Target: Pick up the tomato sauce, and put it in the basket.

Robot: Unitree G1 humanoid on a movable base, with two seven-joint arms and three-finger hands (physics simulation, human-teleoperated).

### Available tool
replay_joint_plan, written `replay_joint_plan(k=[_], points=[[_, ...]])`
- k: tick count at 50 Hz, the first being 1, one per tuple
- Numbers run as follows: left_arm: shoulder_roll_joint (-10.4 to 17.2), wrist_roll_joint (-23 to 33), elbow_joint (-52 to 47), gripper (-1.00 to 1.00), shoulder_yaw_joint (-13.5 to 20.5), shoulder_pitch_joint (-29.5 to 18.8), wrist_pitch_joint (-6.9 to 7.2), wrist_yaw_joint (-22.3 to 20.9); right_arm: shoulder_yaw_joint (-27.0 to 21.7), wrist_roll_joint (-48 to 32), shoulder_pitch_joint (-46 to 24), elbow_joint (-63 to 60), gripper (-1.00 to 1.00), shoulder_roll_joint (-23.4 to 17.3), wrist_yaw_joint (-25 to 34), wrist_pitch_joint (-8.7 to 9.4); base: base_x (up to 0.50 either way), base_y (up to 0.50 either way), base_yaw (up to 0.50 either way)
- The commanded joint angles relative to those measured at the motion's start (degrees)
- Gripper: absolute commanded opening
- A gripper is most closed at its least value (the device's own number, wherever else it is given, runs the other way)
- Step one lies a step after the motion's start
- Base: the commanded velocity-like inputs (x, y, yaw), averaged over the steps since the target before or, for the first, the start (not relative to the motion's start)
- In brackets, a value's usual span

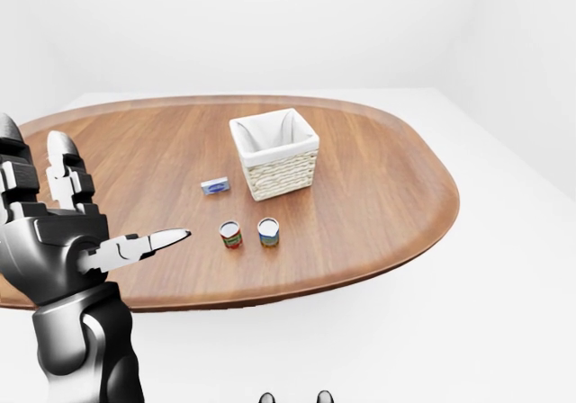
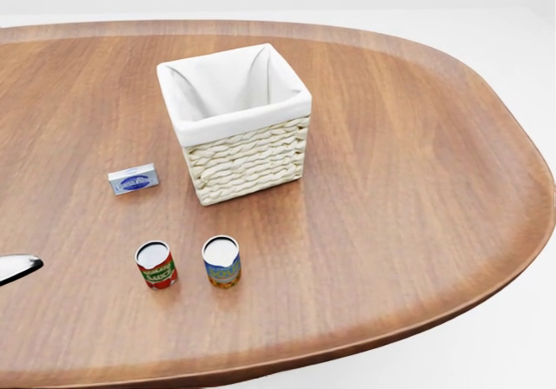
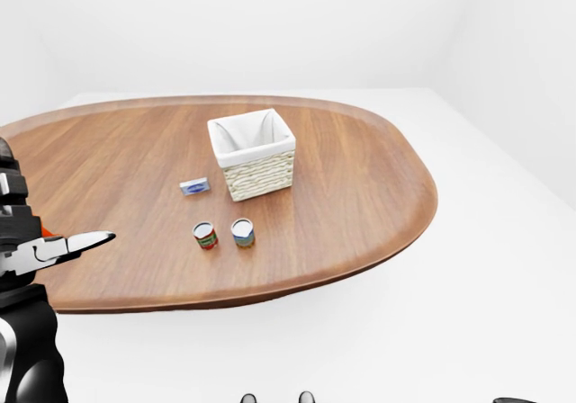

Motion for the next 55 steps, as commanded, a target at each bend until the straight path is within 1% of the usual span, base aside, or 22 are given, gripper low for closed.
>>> replay_joint_plan(k=[1,10,29,42,44,47,54,55], points=[[-0.16,0.22,0.37,1.0,-0.19,0.21,0.0,-0.23,1.04,-0.76,0.4,-0.01,1.0,0.4,0.07,0.0,0.35,0.0,0.0],[-0.25,0.38,0.76,1.0,-0.3,0.32,0.0,-0.4,1.2,-1.04,0.17,-0.01,1.0,0.95,0.49,0.0,0.35,0.0,0.0],[-0.43,0.44,0.08,1.0,-0.57,0.44,0.0,-0.24,0.2,0.3,1.72,-0.01,1.0,0.12,-0.19,0.0,0.35,0.0,0.0],[-0.26,0.24,0.49,1.0,-0.27,0.21,0.0,-0.24,0.18,-0.48,0.48,-0.01,1.0,0.89,0.25,0.0,0.35,0.0,0.0],[-0.26,0.28,0.5,1.0,-0.35,0.25,0.0,-0.25,-1.03,0.91,0.14,-0.01,1.0,2.21,-0.02,0.0,0.24,0.0,0.0],[-0.38,0.53,0.52,1.0,-0.63,0.41,0.0,-0.26,-2.54,2.78,-0.31,-0.01,1.0,3.38,1.88,0.0,0.0,0.0,0.0],[-0.46,0.51,-0.2,1.0,-0.91,0.41,0.0,-0.28,-3.9,3.61,-1.82,-0.01,1.0,4.08,2.73,0.0,0.0,0.0,0.0],[-0.36,0.84,-1.05,1.0,-1.92,0.84,0.0,-0.99,-4.31,3.9,-2.06,-0.01,1.0,4.18,2.81,0.0,0.0,0.0,0.0]])
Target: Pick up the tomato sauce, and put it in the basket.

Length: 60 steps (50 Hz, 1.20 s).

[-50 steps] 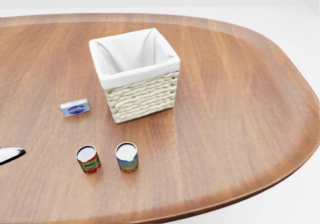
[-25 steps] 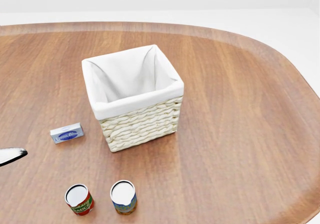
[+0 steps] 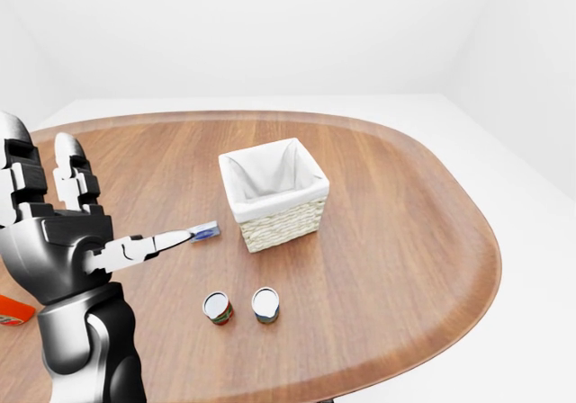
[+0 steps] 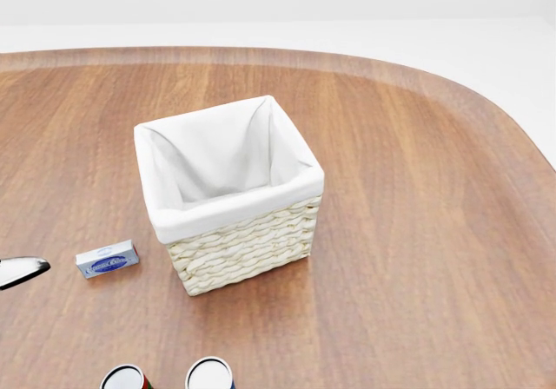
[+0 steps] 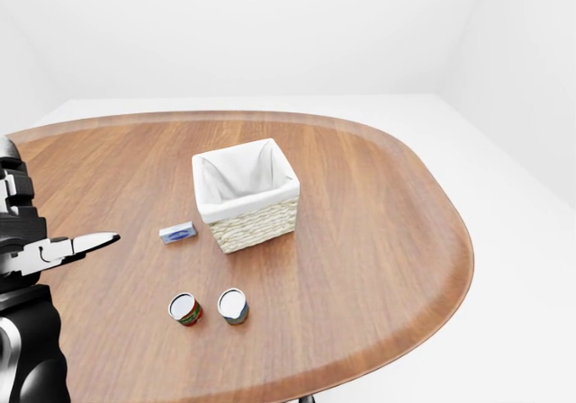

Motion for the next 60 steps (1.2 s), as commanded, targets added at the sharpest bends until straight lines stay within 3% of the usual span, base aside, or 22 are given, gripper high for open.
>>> replay_joint_plan(k=[1,7,11,12,16,18,21,25,26,27,29,30,32,34,37,41,44,52,60], points=[[-0.07,0.62,-1.94,1.0,-1.76,0.6,0.0,-0.93,-2.67,2.22,-1.83,0.0,1.0,1.9,1.71,0.0,0.0,0.0,0.0],[-0.08,1.67,-9.38,1.0,-5.87,0.59,0.0,-3.07,-0.92,0.48,-2.11,0.0,1.0,1.02,0.63,0.0,0.0,0.0,0.0],[0.77,10.29,-13.75,1.0,-14.31,1.99,0.0,-7.42,0.76,-0.8,-1.01,0.0,1.0,0.0,-0.63,0.0,0.0,0.0,0.0],[0.51,11.88,-13.15,1.0,-15.03,1.26,0.0,-8.32,0.8,-0.81,-0.7,0.0,1.0,-0.03,-0.7,0.0,0.0,0.0,0.0],[3.96,21.71,-11.21,1.0,-18.15,-6.08,0.0,-13.88,-0.2,0.38,-0.93,0.0,1.0,0.25,-0.33,0.0,0.0,0.0,0.0],[4.01,24.5,-10.34,1.0,-17.98,-9.24,0.0,-16.5,1.15,-1.79,-1.85,0.0,1.0,-0.54,-1.42,0.0,0.0,0.0,0.0],[5.3,32.15,-7.06,1.0,-19.58,-12.03,0.0,-19.26,2.93,-3.01,-0.82,0.0,1.0,-1.57,-2.59,0.0,0.0,0.0,0.0],[9.58,50.55,5.69,1.0,-22.16,-11.95,0.0,-24.41,3.51,-2.78,0.04,0.0,1.0,-1.56,-2.42,0.0,0.0,0.0,0.0],[10.45,56.92,11.13,1.0,-21.98,-12.07,0.0,-22.89,4.59,-3.79,-0.06,0.0,1.0,-2.11,-2.94,0.0,0.0,0.0,0.0],[8.85,58.3,11.85,1.0,-20.82,-12.16,0.0,-23.9,5.15,-4.22,0.24,0.0,1.0,-2.38,-3.34,0.0,0.0,0.0,0.0],[9.79,63.37,16.66,1.0,-21.18,-9.2,-7.32,-26.98,5.26,-4.14,0.94,0.0,1.0,-3.26,-4.12,0.0,0.0,0.0,0.0],[9.53,64.69,17.73,1.0,-20.56,-7.95,-10.0,-27.94,5.26,-4.15,1.08,0.0,1.0,-3.24,-4.17,0.0,0.0,0.0,0.0],[8.82,67.09,20.11,1.0,-18.96,-6.57,-10.0,-29.39,5.49,-4.07,1.27,0.0,1.0,-2.71,-3.71,0.0,0.0,0.0,0.0],[8.09,65.38,20.82,1.0,-15.8,-7.4,-10.0,-30.4,6.37,-4.88,1.43,0.0,1.0,-2.6,-3.76,0.0,0.0,0.0,0.0],[8.69,65.81,22.18,1.0,-14.3,-5.87,-10.0,-34.35,6.85,-5.27,2.11,0.0,1.0,-3.44,-4.63,0.0,0.0,0.0,0.0],[9.12,69.03,26.79,1.0,-12.95,-4.81,-10.0,-32.99,7.13,-5.54,1.88,0.0,1.0,-3.16,-4.65,0.0,0.0,0.0,0.0],[8.75,69.45,30.09,1.0,-12.52,-1.37,-10.0,-32.53,8.14,-6.39,1.94,0.0,1.0,-3.35,-4.79,0.0,0.0,0.0,0.0],[9.18,71.99,33.52,1.0,-11.1,-0.05,-10.0,-32.35,9.16,-6.77,2.1,0.0,1.0,-3.2,-4.69,0.0,0.0,0.0,0.0],[6.71,65.5,27.05,1.0,-9.81,6.49,-10.0,-42.29,10.2,-7.24,2.12,0.0,1.0,-2.29,-3.73,0.0,0.0,0.0,0.0]])
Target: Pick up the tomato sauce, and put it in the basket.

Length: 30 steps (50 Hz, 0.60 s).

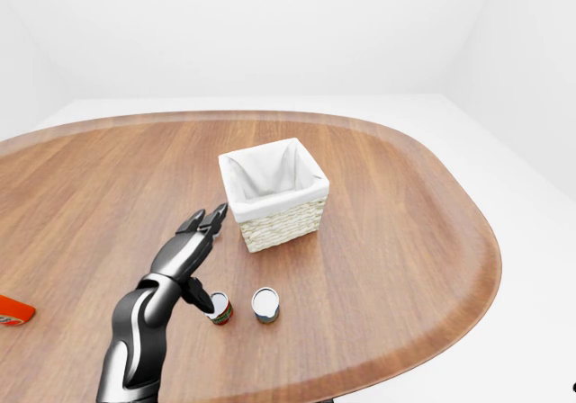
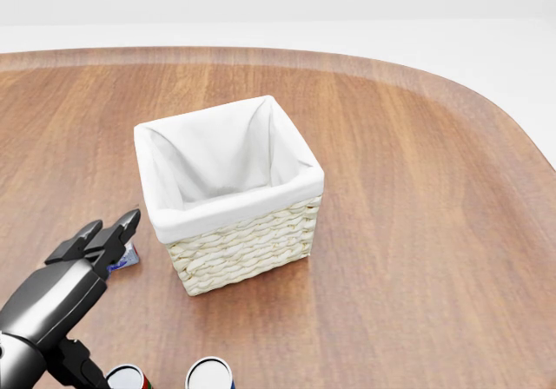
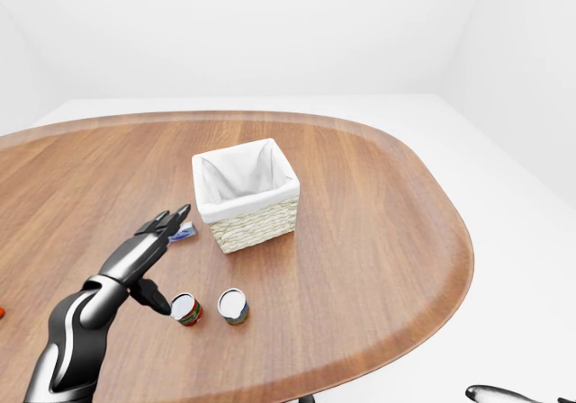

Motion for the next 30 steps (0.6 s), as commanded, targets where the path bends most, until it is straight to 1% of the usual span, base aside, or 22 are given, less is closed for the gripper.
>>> replay_joint_plan(k=[1,3,5,9,10,12,14,17,20,22,24,28,30], points=[[-1.66,-0.91,-0.43,1.0,1.99,6.06,0.0,-6.97,1.07,-0.31,0.12,0.0,1.0,1.0,0.97,0.0,0.0,0.0,0.0],[-1.45,2.08,1.76,1.0,1.68,5.67,0.0,-5.08,0.27,0.46,-0.17,0.0,1.0,0.96,1.05,0.0,0.0,0.0,0.0],[-1.41,2.87,2.55,1.0,1.36,5.76,0.0,-4.48,-0.11,0.75,-0.33,0.0,1.0,0.84,1.01,0.0,0.0,0.0,0.0],[-2.27,3.28,1.91,1.0,0.5,7.63,0.0,-5.02,-1.27,1.95,-0.05,0.0,1.0,0.84,1.35,0.0,0.0,0.0,0.0],[-2.43,3.29,1.44,1.0,0.55,8.03,0.0,-5.17,-1.4,2.08,-0.1,0.0,1.0,1.04,1.58,0.0,0.0,0.0,0.0],[-2.86,2.37,-0.07,1.0,1.06,8.9,0.0,-7.0,-1.6,2.35,-0.22,0.0,1.0,1.57,2.1,0.0,0.0,0.0,0.0],[-2.83,2.38,-0.39,1.0,1.32,9.65,0.0,-7.16,-2.6,3.26,-0.76,0.0,1.0,1.94,2.52,0.0,0.0,0.0,0.0],[-3.22,2.67,0.11,1.0,1.38,9.31,0.0,-7.17,-3.31,3.73,-1.18,0.0,1.0,1.97,2.8,0.0,0.0,0.0,0.0],[-3.11,4.62,2.68,1.0,0.62,8.84,0.0,-5.54,-4.02,4.51,-0.94,0.0,1.0,2.15,3.21,0.0,0.0,0.0,0.0],[-3.3,4.47,3.89,1.0,-0.01,8.61,0.0,-5.73,-4.2,4.84,-1.01,0.0,1.0,2.32,3.54,0.0,0.0,0.0,0.0],[-2.75,7.31,7.34,1.0,-0.62,7.28,0.0,-2.8,-4.23,4.81,-1.27,0.0,1.0,2.6,3.79,0.0,0.0,0.0,0.0],[-2.03,8.83,11.17,1.0,-1.58,5.71,0.0,-0.46,-5.25,5.78,-1.46,0.0,1.0,2.75,4.15,0.0,0.0,0.0,0.0],[-1.68,8.9,12.55,1.0,-1.71,4.8,0.0,-0.04,-5.49,6.15,-1.47,0.0,1.0,2.84,4.5,0.0,0.0,0.0,0.0]])
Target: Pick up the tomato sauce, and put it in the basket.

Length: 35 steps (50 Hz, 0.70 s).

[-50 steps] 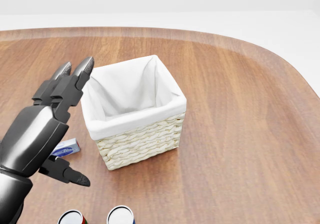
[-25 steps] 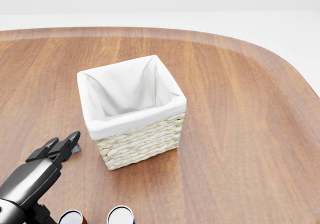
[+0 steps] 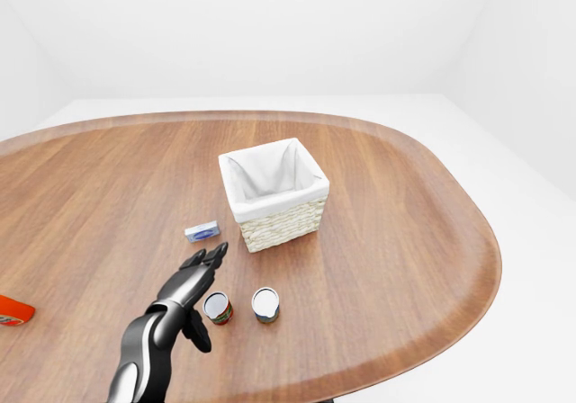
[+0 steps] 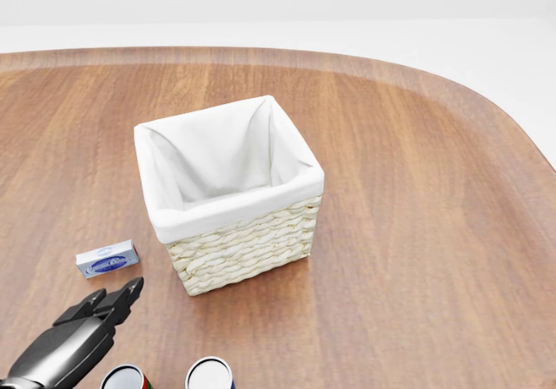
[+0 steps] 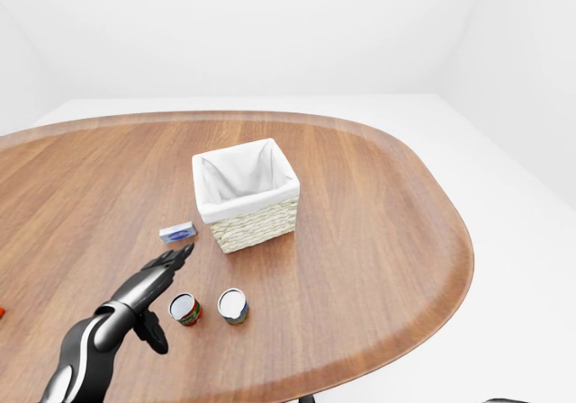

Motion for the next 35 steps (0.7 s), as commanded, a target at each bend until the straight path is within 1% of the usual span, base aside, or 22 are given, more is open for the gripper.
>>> replay_joint_plan(k=[1,2,5,7,11,13,18,22,24,26,30,35], points=[[1.17,3.74,8.16,1.0,-1.59,-2.79,0.0,4.19,-1.98,2.19,-0.33,0.0,1.0,0.72,1.49,0.0,0.0,0.0,0.0],[1.64,4.39,10.07,1.0,-1.7,-3.75,0.0,5.37,-2.1,2.34,-0.27,0.0,1.0,0.78,1.59,0.0,0.0,0.0,0.0],[2.15,4.73,12.25,1.0,-2.32,-4.82,0.0,6.86,-2.18,2.4,-0.39,0.0,1.0,0.96,1.83,0.0,0.0,0.0,0.0],[2.23,4.66,12.27,1.0,-2.69,-4.81,0.0,7.03,-1.95,2.12,-0.56,0.0,1.0,0.97,1.79,0.0,0.0,0.0,0.0],[2.9,5.47,15.0,1.0,-3.2,-6.44,0.0,9.38,-1.81,2.04,-0.9,0.0,1.0,1.36,2.04,0.0,0.0,0.0,0.0],[3.02,5.17,15.33,1.0,-3.38,-6.55,0.0,9.42,-2.07,2.37,-0.77,0.0,1.0,1.53,2.33,0.0,0.0,0.0,0.0],[3.64,6.49,20.62,1.0,-4.53,-8.77,0.0,12.87,-1.49,1.75,-1.0,0.0,1.0,1.74,2.32,0.0,0.0,0.0,0.0],[3.88,6.39,21.62,1.0,-4.94,-9.26,0.0,13.49,-1.82,2.1,-0.96,0.0,1.0,1.87,2.47,0.0,0.0,0.0,0.0],[4.0,6.45,22.33,1.0,-5.16,-9.45,0.0,13.98,-1.26,1.5,-1.02,0.0,1.0,1.75,2.27,0.0,0.0,0.0,0.0],[3.99,5.87,22.1,1.0,-5.19,-9.42,0.0,13.52,-0.68,1.03,-1.02,0.0,1.0,1.52,1.9,0.0,0.0,0.0,0.0],[3.94,5.73,22.78,1.0,-5.48,-9.69,0.0,14.05,-0.67,1.27,-0.49,0.0,1.0,1.56,2.0,0.0,0.0,0.0,0.0],[3.86,5.7,26.64,1.0,-6.5,-10.74,0.0,14.88,-0.11,0.81,-0.39,0.0,1.0,1.39,1.72,0.0,0.0,0.0,0.0]])
